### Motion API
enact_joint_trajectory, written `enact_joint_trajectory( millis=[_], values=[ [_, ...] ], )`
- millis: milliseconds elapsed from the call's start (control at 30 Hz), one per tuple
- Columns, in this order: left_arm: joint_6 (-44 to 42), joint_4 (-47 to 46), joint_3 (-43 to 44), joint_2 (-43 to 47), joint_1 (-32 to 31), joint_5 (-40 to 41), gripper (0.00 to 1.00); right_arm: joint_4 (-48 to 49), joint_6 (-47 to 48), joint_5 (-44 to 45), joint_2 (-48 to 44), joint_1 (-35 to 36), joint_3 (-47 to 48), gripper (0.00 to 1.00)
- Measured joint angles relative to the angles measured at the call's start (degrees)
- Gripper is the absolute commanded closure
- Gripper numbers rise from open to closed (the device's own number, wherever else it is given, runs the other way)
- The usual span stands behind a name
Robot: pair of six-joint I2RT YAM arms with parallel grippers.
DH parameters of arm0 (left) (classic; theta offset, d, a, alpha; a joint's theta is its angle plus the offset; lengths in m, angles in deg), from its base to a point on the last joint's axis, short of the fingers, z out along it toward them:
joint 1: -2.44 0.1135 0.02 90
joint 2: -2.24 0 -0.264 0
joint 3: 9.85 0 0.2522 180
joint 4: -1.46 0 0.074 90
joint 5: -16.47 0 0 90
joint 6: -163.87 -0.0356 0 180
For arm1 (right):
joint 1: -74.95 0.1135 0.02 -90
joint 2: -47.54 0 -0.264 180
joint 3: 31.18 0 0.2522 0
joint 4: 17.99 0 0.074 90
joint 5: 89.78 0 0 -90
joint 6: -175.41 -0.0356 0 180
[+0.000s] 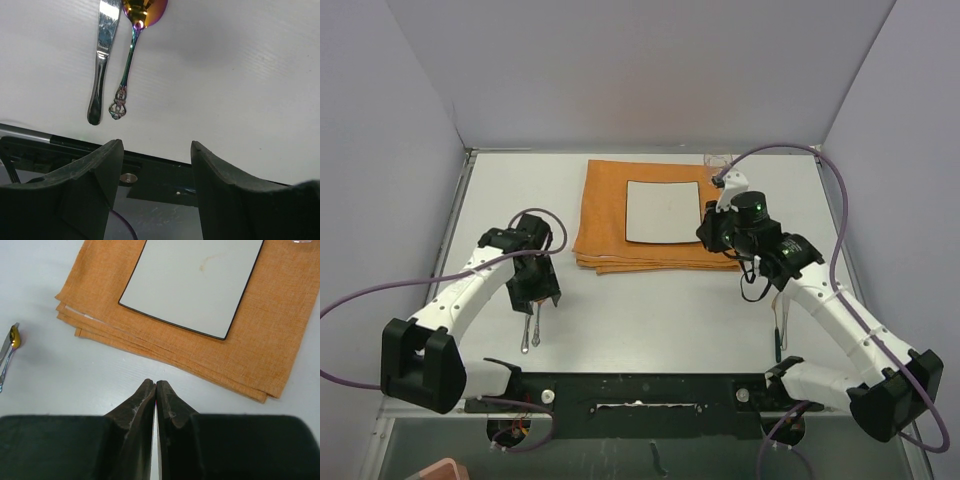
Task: Set the dinner table for one person
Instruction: Pick up the spoon from the center of the board.
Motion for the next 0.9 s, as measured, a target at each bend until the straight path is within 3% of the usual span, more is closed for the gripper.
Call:
enact_joint_trajectory(
  millis=[533,767,900],
  values=[
    [12.15,3.96,-6.93,0.33,2.08,-4.81,0.46,-9.94,-0.42,-6.25,-9.49,2.86,7.37,0.92],
    [9.09,-1.16,-6.27,-3.65,2.12,-2.19,0.47,-14.8,-0.46,-7.67,-14.53,2.91,7.41,0.92],
    [3.13,-0.63,0.33,-3.89,2.1,1.55,0.48,-17.35,-0.42,-7.76,-16.22,2.91,7.65,0.92]
  ],
)
